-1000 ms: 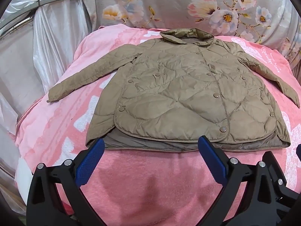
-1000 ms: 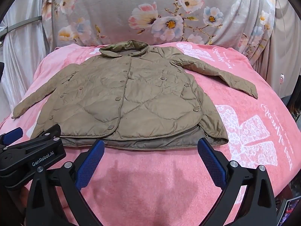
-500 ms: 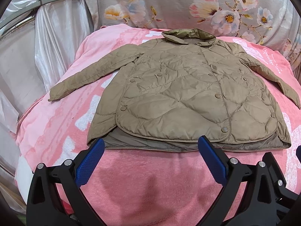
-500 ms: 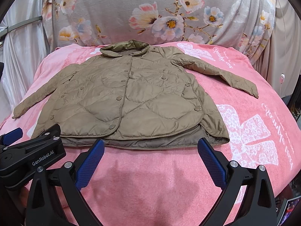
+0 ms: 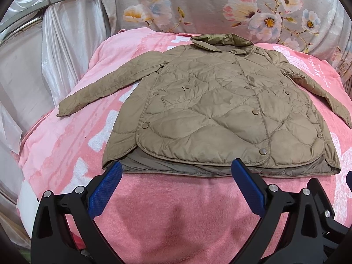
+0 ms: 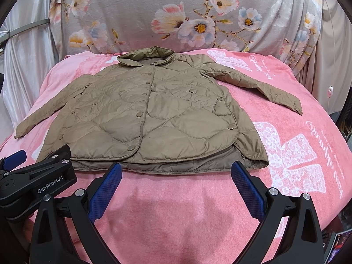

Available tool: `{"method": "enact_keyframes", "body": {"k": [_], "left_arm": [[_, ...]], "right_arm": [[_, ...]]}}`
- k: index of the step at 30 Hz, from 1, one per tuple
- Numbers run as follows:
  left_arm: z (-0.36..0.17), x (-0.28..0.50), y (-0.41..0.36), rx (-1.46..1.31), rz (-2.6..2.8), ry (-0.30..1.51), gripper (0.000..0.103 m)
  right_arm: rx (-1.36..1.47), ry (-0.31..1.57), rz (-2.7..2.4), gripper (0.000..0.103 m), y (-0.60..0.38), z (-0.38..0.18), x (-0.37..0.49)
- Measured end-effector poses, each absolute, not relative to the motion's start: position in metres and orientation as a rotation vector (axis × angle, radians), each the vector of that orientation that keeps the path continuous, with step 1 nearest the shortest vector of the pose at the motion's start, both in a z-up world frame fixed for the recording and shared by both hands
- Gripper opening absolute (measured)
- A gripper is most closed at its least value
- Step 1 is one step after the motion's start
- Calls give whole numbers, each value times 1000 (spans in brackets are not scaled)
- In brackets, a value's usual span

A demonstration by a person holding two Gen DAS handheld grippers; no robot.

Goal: Fold large clothes

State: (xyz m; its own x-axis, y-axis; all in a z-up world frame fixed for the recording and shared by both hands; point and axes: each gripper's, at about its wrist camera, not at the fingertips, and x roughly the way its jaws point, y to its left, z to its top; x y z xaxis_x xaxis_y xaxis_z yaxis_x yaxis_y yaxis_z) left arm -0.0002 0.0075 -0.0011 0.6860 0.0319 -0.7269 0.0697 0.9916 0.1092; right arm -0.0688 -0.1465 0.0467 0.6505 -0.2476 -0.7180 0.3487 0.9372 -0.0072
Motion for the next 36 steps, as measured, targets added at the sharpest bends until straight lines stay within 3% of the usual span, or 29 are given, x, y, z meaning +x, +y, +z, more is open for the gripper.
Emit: {"method": "enact_keyframes", "body": {"k": [36], "left_arm": [[-2, -1, 11, 128, -21, 815, 97]], "right_arm": [[137, 793, -336, 98, -145, 45, -69]]}}
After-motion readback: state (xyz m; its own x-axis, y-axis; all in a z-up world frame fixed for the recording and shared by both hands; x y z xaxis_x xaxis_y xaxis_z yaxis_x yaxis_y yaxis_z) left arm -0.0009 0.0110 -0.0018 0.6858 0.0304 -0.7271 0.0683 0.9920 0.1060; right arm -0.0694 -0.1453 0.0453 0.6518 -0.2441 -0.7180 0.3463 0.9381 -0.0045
